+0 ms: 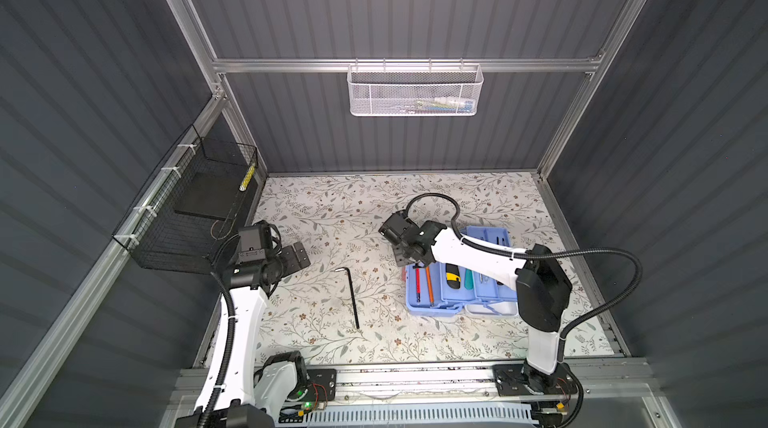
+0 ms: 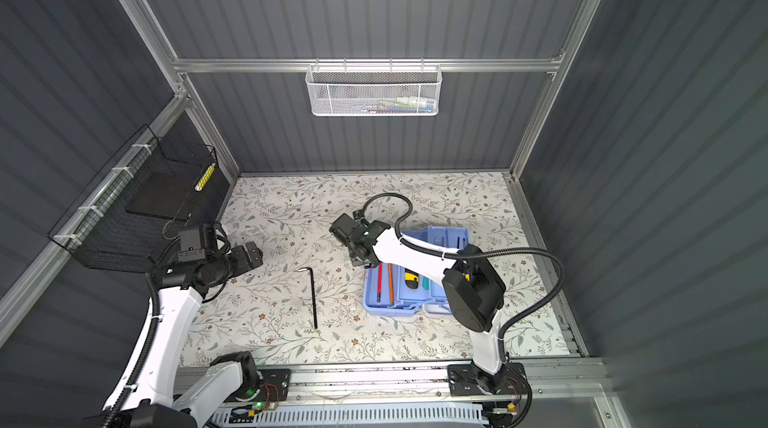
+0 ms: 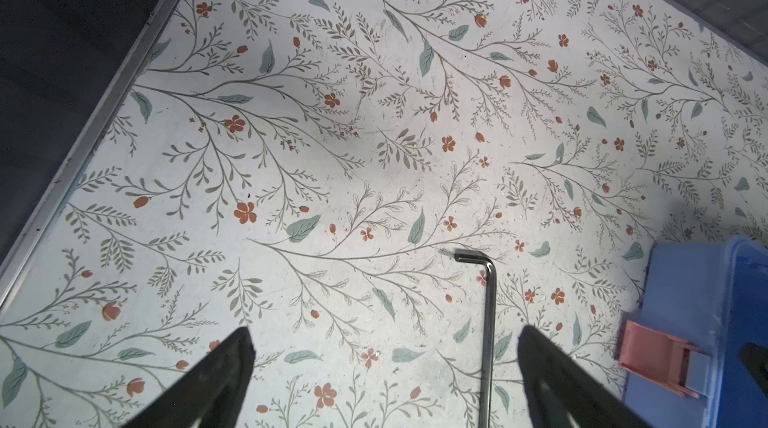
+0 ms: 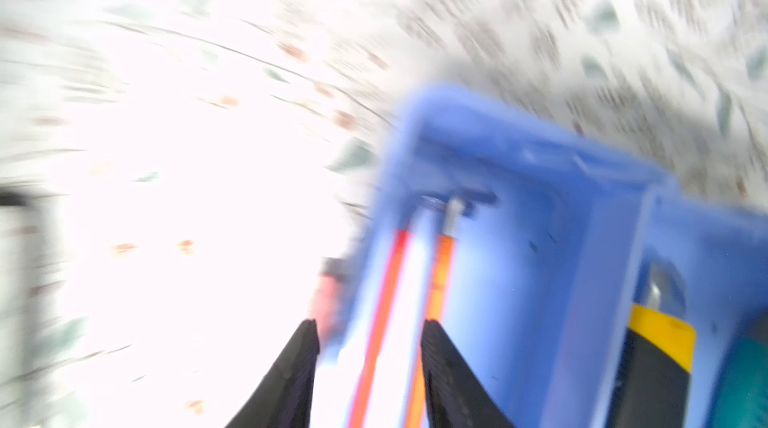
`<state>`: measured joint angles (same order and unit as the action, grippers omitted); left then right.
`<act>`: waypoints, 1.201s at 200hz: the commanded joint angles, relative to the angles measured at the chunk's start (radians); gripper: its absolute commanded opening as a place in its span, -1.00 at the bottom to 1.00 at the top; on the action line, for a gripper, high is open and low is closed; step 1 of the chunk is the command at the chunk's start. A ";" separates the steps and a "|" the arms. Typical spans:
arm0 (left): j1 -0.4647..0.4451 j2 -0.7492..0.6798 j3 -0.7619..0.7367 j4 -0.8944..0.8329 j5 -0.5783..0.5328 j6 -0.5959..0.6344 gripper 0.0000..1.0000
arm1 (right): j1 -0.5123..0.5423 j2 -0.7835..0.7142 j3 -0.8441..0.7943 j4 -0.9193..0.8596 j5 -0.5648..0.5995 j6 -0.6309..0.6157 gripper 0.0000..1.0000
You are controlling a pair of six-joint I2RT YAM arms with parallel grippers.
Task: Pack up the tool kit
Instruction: 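Move the right gripper back to the black hex key and grasp it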
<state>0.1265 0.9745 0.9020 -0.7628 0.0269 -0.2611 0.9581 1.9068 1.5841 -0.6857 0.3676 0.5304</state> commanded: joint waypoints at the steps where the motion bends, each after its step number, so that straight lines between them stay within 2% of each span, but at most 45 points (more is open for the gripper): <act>1: 0.009 -0.011 0.011 0.002 -0.009 0.016 0.99 | 0.063 0.050 0.060 0.127 -0.126 -0.091 -0.06; 56: 0.009 -0.019 0.009 0.002 -0.018 0.014 0.99 | 0.161 0.364 0.357 0.066 -0.273 -0.112 -0.04; 76: 0.009 -0.020 0.009 0.001 -0.018 0.014 0.99 | 0.166 0.444 0.438 0.002 -0.266 -0.090 -0.05; 123: 0.009 -0.023 0.009 0.001 -0.018 0.015 0.99 | 0.166 0.532 0.523 -0.105 -0.195 -0.064 -0.11; 170: 0.009 -0.023 0.008 0.002 -0.014 0.016 0.99 | 0.168 0.583 0.563 -0.145 -0.234 -0.066 -0.17; 240: 0.009 -0.019 0.011 0.002 -0.015 0.016 0.99 | 0.174 0.642 0.642 -0.213 -0.231 -0.070 -0.23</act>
<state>0.1265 0.9657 0.9020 -0.7628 0.0193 -0.2611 1.1278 2.4966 2.1876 -0.8360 0.1371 0.4557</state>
